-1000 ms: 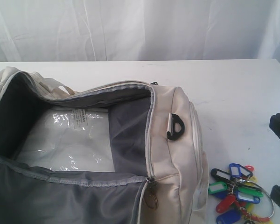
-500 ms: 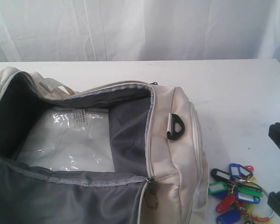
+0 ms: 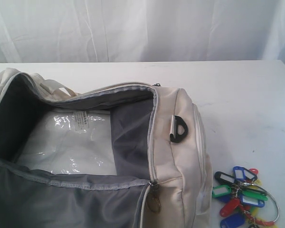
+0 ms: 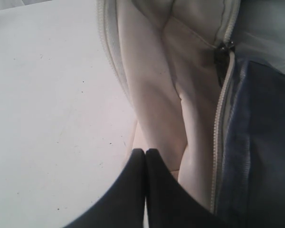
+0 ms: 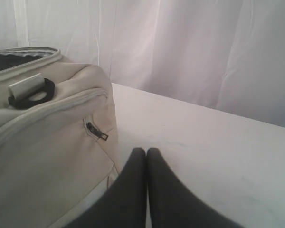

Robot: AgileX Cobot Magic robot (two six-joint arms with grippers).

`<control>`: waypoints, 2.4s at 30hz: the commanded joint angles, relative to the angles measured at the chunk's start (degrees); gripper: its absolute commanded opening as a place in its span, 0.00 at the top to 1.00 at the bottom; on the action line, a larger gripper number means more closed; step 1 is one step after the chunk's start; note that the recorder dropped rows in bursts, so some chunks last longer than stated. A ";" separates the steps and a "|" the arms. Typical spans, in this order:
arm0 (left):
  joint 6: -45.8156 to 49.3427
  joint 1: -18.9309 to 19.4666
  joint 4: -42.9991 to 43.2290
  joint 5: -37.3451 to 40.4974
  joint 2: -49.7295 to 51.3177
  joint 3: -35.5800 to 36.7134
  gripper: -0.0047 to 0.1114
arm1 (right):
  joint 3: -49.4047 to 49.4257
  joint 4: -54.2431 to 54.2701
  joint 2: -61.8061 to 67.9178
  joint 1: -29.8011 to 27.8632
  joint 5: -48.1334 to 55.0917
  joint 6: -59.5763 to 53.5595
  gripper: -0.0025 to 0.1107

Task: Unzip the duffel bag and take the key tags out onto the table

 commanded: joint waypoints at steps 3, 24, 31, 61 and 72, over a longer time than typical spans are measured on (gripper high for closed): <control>-0.02 0.18 -0.26 0.25 -0.25 0.22 0.96 | 0.40 0.00 -2.08 -0.33 10.89 0.83 0.98; -0.02 0.18 -0.26 0.25 -0.25 0.22 0.96 | 0.40 0.00 -2.08 -13.08 13.45 7.29 0.98; -0.02 0.18 -0.26 0.25 -0.25 0.22 0.96 | 0.40 0.00 -2.08 -24.16 13.58 7.29 0.98; -0.02 0.18 -0.26 0.25 -0.25 0.22 0.96 | 0.40 0.00 -2.08 -18.03 13.97 7.09 0.98; -0.02 0.18 -0.26 0.25 -0.25 0.22 0.96 | 0.40 0.00 -2.08 -18.03 13.97 7.09 0.98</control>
